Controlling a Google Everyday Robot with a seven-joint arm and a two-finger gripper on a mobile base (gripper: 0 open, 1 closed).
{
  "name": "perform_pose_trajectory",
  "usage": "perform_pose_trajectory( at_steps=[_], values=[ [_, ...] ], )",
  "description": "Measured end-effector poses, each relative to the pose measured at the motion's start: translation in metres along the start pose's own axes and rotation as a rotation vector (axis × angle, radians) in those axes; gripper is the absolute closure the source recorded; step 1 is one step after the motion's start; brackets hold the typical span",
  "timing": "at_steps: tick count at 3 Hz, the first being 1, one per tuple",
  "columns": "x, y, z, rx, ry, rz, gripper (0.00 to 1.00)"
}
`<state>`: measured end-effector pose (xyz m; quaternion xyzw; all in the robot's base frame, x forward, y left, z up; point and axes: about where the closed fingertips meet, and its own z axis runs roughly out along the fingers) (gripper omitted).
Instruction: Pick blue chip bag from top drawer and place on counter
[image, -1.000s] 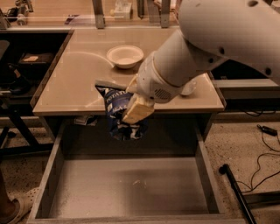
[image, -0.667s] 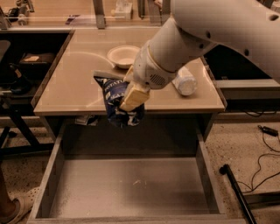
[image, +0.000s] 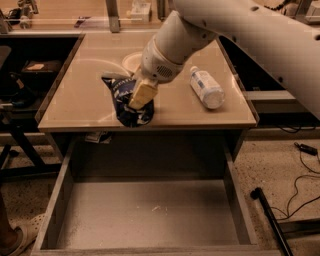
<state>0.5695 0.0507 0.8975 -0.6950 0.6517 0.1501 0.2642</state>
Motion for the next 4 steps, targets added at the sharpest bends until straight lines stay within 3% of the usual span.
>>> perform_pose_trajectory(
  at_steps=[2,4],
  values=[
    [0.0,-0.047,0.049,-0.066,0.017,0.012,1.0],
    [0.001,-0.064,0.074,-0.105,0.037,0.021,1.0]
  ],
)
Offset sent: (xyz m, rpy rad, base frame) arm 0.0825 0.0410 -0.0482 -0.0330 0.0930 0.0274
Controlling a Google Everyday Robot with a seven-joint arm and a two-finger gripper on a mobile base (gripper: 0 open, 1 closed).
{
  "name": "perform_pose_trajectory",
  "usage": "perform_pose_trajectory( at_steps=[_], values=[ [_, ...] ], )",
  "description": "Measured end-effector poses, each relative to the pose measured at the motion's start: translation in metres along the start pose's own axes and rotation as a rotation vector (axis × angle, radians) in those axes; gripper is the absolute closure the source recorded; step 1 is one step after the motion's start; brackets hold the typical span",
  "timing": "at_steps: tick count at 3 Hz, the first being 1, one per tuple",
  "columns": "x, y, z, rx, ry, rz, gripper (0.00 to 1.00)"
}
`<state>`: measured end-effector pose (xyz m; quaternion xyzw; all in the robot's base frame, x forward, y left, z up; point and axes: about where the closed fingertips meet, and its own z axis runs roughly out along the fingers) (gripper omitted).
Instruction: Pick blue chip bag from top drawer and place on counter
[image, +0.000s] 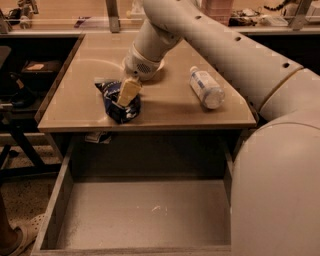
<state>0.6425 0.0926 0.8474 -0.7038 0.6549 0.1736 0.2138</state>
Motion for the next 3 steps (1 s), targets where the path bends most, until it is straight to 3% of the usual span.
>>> perform_pose_trajectory(
  at_steps=[1,3],
  values=[
    [0.0,0.0,0.0,0.0,0.0,0.0,0.93],
    [0.0,0.0,0.0001,0.0,0.0,0.0,0.52]
  ],
)
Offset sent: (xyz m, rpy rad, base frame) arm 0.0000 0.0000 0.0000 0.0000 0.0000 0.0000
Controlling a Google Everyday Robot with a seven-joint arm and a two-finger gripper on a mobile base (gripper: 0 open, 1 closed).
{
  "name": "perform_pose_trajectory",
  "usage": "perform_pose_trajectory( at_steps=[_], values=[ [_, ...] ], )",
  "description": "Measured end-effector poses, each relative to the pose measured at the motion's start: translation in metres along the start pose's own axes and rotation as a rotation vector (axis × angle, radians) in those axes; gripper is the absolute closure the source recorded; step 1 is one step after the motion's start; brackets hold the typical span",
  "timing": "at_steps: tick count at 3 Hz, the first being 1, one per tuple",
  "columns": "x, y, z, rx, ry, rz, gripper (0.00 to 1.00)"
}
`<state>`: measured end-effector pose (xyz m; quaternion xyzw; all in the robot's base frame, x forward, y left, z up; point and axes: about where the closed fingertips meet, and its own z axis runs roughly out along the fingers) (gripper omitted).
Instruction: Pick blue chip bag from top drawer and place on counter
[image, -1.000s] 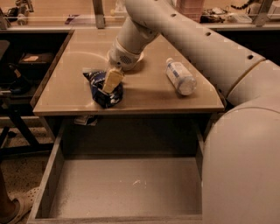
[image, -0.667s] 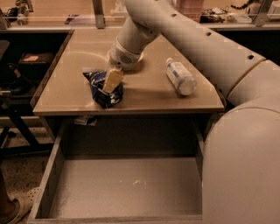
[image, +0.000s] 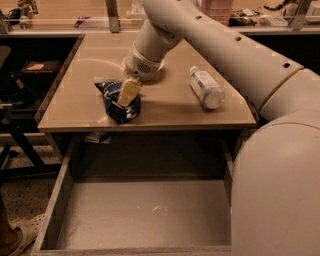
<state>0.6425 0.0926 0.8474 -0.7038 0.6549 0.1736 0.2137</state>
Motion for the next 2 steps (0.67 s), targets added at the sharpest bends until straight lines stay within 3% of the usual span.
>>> perform_pose_trajectory(
  at_steps=[2],
  values=[
    [0.0,0.0,0.0001,0.0,0.0,0.0,0.06]
  ],
)
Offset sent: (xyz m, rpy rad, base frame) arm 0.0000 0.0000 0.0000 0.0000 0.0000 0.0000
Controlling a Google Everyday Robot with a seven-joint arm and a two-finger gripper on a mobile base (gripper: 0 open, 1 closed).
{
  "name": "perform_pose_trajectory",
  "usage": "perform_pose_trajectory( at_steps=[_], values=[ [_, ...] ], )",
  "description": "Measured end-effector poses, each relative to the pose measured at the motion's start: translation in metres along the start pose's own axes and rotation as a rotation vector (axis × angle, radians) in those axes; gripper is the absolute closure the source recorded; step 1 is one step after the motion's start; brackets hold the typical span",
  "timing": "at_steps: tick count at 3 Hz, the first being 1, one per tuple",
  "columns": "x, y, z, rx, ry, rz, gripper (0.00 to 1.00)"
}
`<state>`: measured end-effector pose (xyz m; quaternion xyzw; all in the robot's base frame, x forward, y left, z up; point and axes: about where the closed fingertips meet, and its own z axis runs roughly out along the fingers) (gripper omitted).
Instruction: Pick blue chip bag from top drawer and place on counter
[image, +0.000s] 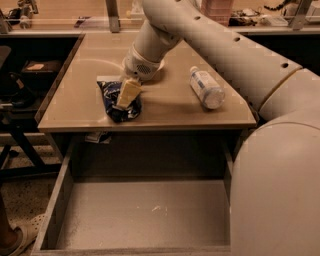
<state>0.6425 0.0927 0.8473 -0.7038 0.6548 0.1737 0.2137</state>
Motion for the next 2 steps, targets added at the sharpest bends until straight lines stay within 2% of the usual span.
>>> perform_pose_trajectory(
  at_steps=[1,2],
  values=[
    [0.0,0.0,0.0001,0.0,0.0,0.0,0.0],
    [0.0,0.0,0.0001,0.0,0.0,0.0,0.0]
  ],
)
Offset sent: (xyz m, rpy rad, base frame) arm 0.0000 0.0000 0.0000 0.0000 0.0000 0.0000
